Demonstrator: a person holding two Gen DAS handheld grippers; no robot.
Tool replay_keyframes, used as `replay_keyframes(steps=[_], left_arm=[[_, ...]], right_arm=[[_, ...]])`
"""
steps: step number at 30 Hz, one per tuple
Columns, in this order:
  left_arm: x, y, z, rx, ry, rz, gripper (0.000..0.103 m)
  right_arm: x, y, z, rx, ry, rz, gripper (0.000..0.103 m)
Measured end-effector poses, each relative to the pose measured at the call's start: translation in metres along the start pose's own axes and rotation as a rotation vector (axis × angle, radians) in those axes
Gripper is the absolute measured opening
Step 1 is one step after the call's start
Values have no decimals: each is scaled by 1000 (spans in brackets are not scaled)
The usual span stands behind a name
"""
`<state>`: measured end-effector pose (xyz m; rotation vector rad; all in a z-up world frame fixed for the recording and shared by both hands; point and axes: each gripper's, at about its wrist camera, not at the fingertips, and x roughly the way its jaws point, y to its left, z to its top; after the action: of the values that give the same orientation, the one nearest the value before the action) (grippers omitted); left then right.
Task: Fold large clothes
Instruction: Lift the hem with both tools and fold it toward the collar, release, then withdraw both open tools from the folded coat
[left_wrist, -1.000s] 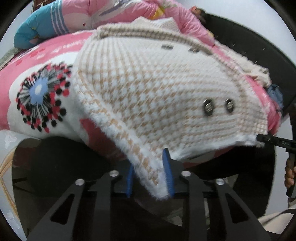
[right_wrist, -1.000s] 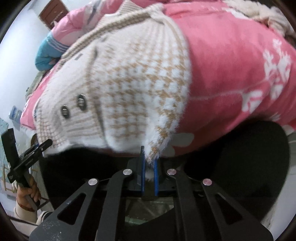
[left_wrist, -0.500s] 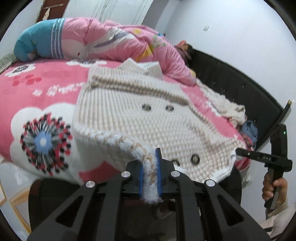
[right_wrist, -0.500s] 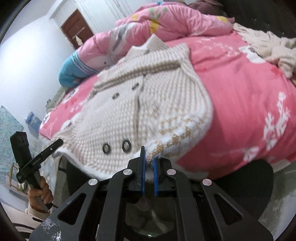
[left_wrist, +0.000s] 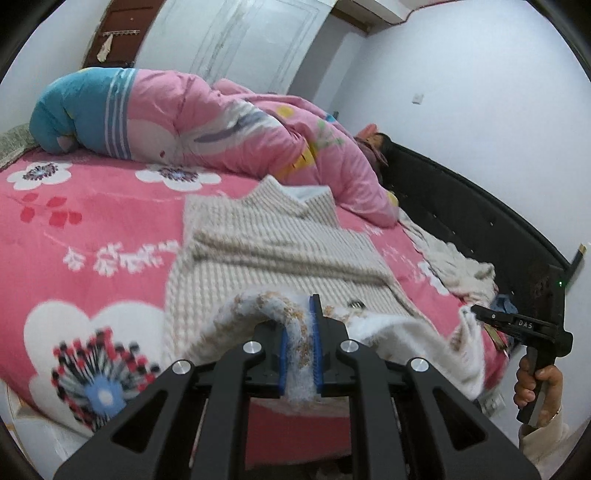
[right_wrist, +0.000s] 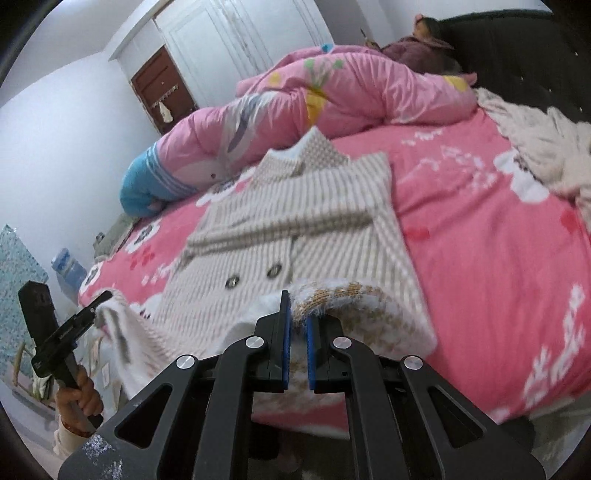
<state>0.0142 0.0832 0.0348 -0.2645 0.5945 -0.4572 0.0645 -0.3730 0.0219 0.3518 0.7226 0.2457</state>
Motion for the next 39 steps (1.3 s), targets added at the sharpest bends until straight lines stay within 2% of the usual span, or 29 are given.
replay_keyframes(steps=[4,9,13,16,19,21,22,23,24,25,26,28,31,35,39], left_arm=[[18,17,19,-9,-14,33,10],[52,39,32,-20,10,79,10],[87,60,34,-55,72,120,10],[117,79,30,-121,159,144,13],[134,93,24,-190,238,132,18],[135,99,23,-226,258,106,25],[132,101,23,-239,255,91,34],[129,101,24,-248,249,81,40],[125,102,26,-256,240,71,58],[119,103,27,-261,224,75,79],[109,103,30,-256,189,107,83],[93,102,34,-240,150,125,83],[72,104,35,-260,126,128,83],[57,92,22,-235,149,118,83],[45,70,-1,-167,190,114,83]], right_arm=[[23,-5,26,-7,-21,2,5],[60,-19,49,9,-19,-5,5],[104,-40,56,47,21,-21,5],[136,-56,53,82,75,-40,6],[160,-72,44,141,144,-42,7],[160,-75,41,160,149,-26,9],[157,-74,40,162,149,-20,13],[155,-73,41,160,150,-13,24],[150,-70,41,157,146,-3,33],[146,-68,41,154,137,7,50],[140,-65,42,145,127,14,61],[132,-59,41,122,113,-10,71],[121,-53,37,118,113,-16,74],[97,-48,23,130,101,-9,80],[75,-44,7,140,96,-9,84]])
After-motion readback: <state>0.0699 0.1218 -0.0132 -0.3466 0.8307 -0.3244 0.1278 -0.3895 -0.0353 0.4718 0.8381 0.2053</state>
